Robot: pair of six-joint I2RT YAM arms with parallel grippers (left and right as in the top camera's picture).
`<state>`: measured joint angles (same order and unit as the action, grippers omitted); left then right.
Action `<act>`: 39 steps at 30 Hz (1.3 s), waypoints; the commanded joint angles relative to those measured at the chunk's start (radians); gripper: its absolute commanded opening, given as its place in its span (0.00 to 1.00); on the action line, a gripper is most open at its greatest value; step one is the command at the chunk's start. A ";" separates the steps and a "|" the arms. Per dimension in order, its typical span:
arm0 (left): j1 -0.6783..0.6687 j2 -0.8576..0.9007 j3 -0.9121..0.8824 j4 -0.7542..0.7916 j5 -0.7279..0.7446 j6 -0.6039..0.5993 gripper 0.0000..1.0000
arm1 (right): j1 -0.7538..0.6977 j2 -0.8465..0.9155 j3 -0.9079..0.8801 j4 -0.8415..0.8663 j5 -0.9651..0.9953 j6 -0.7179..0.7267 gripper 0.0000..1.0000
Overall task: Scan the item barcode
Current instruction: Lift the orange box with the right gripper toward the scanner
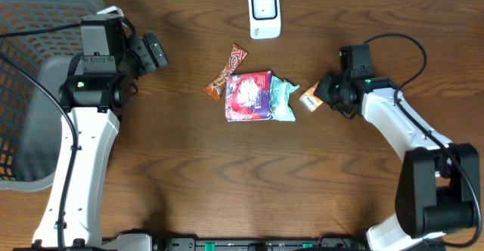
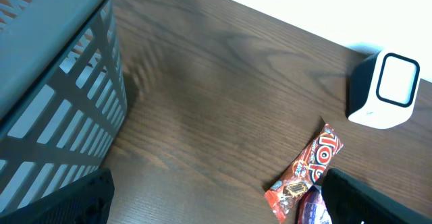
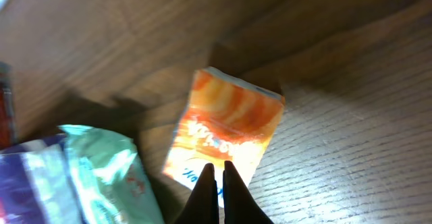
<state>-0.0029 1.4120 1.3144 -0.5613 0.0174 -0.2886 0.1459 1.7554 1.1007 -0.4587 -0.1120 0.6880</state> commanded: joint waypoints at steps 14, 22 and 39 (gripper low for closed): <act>0.000 0.005 0.012 0.000 -0.002 -0.005 0.98 | 0.013 0.160 0.010 -0.038 0.104 -0.001 0.01; 0.000 0.005 0.012 0.000 -0.002 -0.005 0.98 | -0.027 0.069 0.012 -0.146 0.220 -0.010 0.01; 0.000 0.005 0.012 0.000 -0.002 -0.005 0.98 | -0.043 -0.161 0.013 -0.135 0.116 -0.015 0.41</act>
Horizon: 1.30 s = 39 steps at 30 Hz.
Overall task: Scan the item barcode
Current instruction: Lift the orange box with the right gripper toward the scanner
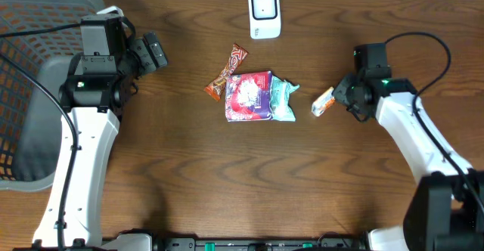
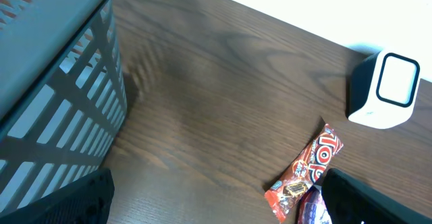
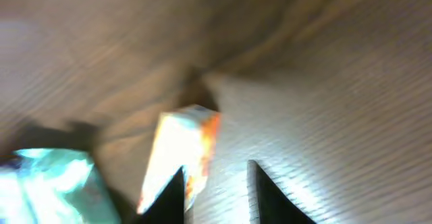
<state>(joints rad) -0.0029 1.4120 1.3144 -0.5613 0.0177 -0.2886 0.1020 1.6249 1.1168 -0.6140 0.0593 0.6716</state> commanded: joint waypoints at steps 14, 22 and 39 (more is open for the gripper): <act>0.000 0.005 0.012 0.000 -0.003 -0.005 0.98 | 0.063 0.124 -0.004 0.039 -0.042 0.124 0.78; 0.000 0.005 0.012 0.000 -0.003 -0.005 0.98 | 0.061 0.208 -0.004 0.059 -0.115 0.129 0.26; 0.000 0.005 0.012 0.000 -0.003 -0.005 0.98 | 0.002 0.069 -0.004 0.434 -1.342 -0.490 0.01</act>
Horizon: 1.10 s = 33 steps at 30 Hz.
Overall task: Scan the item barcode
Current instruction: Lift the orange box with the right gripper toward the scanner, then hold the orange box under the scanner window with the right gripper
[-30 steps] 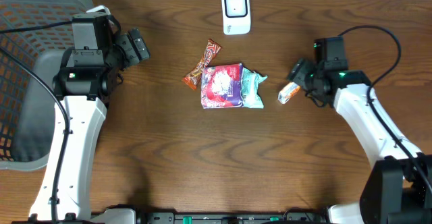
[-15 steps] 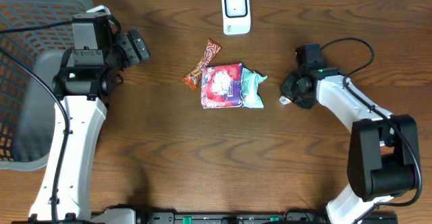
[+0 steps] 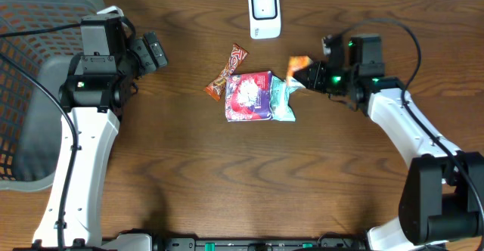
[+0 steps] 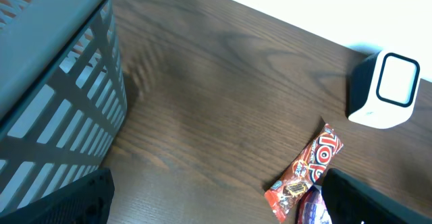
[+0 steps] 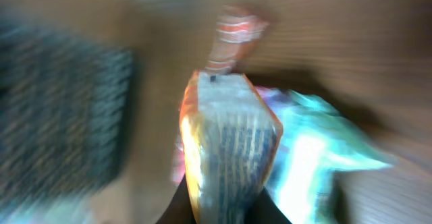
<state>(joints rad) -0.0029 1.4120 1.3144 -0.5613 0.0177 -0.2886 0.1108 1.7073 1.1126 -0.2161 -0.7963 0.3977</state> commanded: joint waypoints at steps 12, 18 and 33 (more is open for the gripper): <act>0.000 0.005 0.012 0.000 -0.003 -0.005 0.98 | 0.055 -0.013 0.000 0.134 -0.766 -0.350 0.01; 0.000 0.005 0.012 0.000 -0.003 -0.005 0.98 | 0.056 -0.013 0.000 0.205 -0.604 -0.140 0.01; 0.000 0.005 0.012 0.000 -0.003 -0.005 0.98 | 0.249 -0.015 0.188 -0.278 0.809 0.090 0.01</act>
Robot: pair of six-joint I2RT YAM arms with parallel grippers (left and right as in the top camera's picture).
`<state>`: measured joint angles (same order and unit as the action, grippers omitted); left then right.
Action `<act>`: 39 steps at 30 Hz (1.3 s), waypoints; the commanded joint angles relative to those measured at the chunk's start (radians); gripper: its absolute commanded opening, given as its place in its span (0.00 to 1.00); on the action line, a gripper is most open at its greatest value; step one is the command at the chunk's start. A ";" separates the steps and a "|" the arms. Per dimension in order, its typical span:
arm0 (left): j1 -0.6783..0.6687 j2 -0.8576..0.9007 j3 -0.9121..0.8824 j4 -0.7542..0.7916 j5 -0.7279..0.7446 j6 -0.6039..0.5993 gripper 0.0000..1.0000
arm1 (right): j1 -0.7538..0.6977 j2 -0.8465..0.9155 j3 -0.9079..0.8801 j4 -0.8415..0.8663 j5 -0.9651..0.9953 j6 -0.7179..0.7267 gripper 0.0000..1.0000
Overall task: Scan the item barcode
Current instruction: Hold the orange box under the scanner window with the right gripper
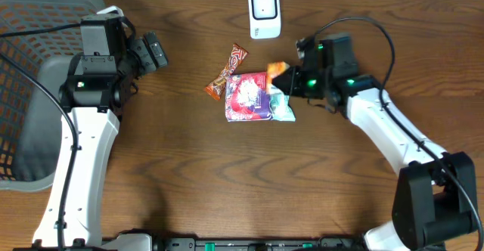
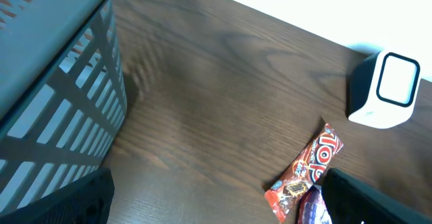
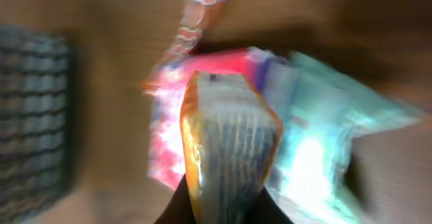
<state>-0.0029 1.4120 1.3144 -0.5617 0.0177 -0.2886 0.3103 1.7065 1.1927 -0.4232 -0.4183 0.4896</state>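
Observation:
My right gripper (image 1: 287, 75) is shut on a small orange packet (image 1: 277, 69), held on edge above the pile of snacks. In the right wrist view the orange packet (image 3: 229, 140) fills the middle, its striped face towards the camera, and the right gripper (image 3: 219, 200) clamps its lower end. The white scanner (image 1: 264, 12) stands at the table's far edge, and the left wrist view also shows the scanner (image 2: 383, 89). My left gripper (image 1: 153, 52) stays open near the basket, holding nothing.
Below the held packet lie a pink-purple packet (image 1: 248, 96) and a teal packet (image 1: 284, 102). A red candy bar (image 1: 227, 71) lies left of them. A grey mesh basket (image 1: 34, 24) takes up the left side.
My right gripper has moved left with the orange packet, from above the teal packet's far corner to over the pink and teal packets. The left arm has not moved.
The orange packet lay flat to the right of the teal one with my shut right gripper at its edge. Then the gripper was open beside the packet, tipped on edge further right. Later it held the packet lifted by the teal packet, and now over the pile.

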 commanded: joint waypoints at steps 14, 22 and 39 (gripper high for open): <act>0.000 0.005 0.012 0.001 -0.003 -0.005 0.98 | 0.090 -0.011 0.314 -0.158 0.584 -0.061 0.01; 0.000 0.005 0.012 0.001 -0.003 -0.005 0.98 | 0.090 0.009 0.431 -0.096 0.571 -0.100 0.01; 0.000 0.005 0.012 0.001 -0.003 -0.005 0.98 | 0.095 0.386 1.013 -0.427 0.569 -0.223 0.01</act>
<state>-0.0029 1.4120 1.3144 -0.5617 0.0177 -0.2886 0.4034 2.0270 2.0880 -0.8066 0.1398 0.3195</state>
